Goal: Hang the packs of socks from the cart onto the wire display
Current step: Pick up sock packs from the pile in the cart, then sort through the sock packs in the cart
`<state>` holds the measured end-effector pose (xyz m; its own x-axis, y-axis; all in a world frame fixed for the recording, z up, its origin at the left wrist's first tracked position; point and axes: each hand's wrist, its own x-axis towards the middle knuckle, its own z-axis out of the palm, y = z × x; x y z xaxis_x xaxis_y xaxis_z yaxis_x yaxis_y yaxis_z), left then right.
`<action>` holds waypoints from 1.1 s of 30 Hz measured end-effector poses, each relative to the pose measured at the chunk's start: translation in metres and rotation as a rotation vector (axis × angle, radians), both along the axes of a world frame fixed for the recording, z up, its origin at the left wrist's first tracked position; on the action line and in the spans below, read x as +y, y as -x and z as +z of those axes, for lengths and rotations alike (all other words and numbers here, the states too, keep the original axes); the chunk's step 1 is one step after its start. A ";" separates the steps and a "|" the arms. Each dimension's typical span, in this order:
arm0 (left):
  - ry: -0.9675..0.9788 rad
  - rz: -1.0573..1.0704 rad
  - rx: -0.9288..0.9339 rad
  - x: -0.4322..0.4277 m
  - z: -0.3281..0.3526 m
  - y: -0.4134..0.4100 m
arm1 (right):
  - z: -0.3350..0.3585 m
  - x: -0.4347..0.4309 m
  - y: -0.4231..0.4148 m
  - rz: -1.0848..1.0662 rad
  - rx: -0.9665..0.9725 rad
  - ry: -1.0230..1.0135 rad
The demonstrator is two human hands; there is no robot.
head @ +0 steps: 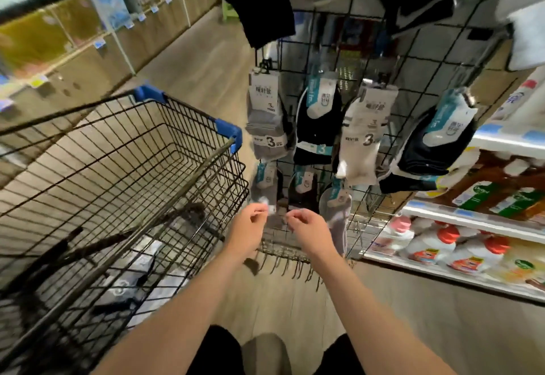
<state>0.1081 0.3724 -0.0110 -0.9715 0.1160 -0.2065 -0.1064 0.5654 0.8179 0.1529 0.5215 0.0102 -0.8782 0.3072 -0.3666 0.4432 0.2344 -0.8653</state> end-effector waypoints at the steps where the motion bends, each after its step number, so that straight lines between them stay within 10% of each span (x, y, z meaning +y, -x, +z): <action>1: 0.027 0.021 -0.044 -0.017 0.020 -0.011 | 0.019 -0.011 -0.006 0.002 -0.022 0.009; 15: 0.072 0.498 -0.261 -0.249 0.156 -0.043 | 0.185 -0.230 0.057 0.571 -0.006 -0.100; 20: -0.008 0.586 -0.422 -0.318 0.103 -0.029 | 0.139 -0.324 0.096 0.685 -0.300 -0.095; 33: -0.124 0.718 -0.634 -0.400 -0.071 0.012 | -0.079 -0.432 0.131 0.186 -0.901 -0.028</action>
<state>0.0964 -0.0280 -0.0818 -0.5320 -0.4059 -0.7431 -0.8352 0.1074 0.5393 0.0216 0.0891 -0.0688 -0.3002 0.2092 -0.9307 0.9001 0.3851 -0.2038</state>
